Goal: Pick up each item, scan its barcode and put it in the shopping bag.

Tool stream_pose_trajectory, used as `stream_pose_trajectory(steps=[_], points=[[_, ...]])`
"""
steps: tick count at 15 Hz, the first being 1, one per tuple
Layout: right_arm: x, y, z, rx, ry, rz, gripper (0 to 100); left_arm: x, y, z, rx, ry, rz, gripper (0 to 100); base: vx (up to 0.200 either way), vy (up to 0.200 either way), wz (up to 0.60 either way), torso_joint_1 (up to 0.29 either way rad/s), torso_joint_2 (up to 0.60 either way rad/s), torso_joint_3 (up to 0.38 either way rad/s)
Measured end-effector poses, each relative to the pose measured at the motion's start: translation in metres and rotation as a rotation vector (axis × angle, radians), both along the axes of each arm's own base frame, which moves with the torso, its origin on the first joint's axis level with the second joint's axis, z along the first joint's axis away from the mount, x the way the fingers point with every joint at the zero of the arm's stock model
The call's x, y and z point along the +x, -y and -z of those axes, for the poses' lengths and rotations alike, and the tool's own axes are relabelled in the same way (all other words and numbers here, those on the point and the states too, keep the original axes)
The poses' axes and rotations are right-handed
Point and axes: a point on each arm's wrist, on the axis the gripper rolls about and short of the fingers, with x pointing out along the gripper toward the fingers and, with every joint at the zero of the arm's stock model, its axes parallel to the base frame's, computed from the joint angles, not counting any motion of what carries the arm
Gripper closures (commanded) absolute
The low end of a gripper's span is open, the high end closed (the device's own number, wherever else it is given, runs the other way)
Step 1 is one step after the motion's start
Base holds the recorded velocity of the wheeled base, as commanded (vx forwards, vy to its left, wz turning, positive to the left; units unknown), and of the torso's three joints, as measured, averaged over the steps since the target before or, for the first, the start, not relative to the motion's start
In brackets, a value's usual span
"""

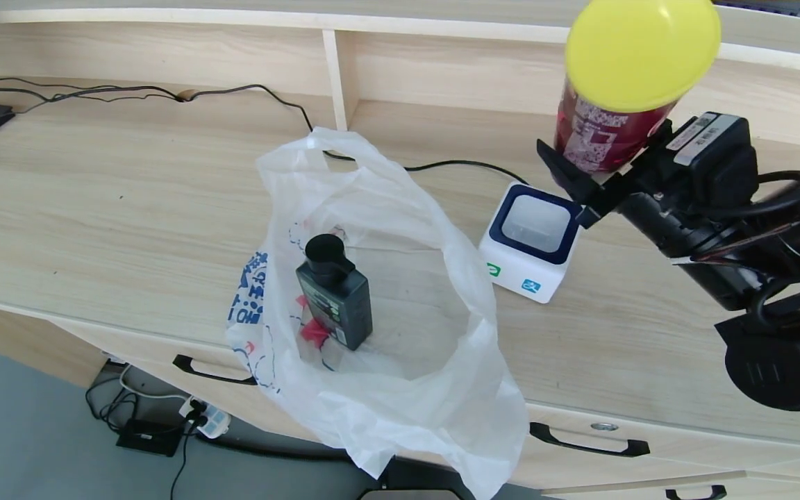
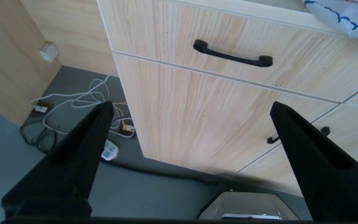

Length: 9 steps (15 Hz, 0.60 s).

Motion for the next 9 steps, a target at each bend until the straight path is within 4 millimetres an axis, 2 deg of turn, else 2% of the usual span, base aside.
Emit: stream_pose_trajectory(steps=[3, 6, 8, 9], points=[[-0.024, -0.020, -0.005, 0.187, -0.114, -0.021, 100, 0.000, 0.000, 0.000, 0.000, 0.000, 0.000, 0, 0.000, 0.000, 0.00, 0.000, 0.00, 0.000], [-0.057, -0.040, 0.017, 0.252, -0.286, -0.104, 100, 0.000, 0.000, 0.000, 0.000, 0.000, 0.001, 0, 0.000, 0.000, 0.00, 0.000, 0.00, 0.000], [-0.076, -0.045, 0.029, 0.277, -0.384, -0.148, 100, 0.000, 0.000, 0.000, 0.000, 0.000, 0.000, 0, 0.000, 0.000, 0.00, 0.000, 0.00, 0.000], [-0.080, -0.046, 0.028, 0.294, -0.394, -0.162, 100, 0.000, 0.000, 0.000, 0.000, 0.000, 0.000, 0, 0.000, 0.000, 0.00, 0.000, 0.00, 0.000]])
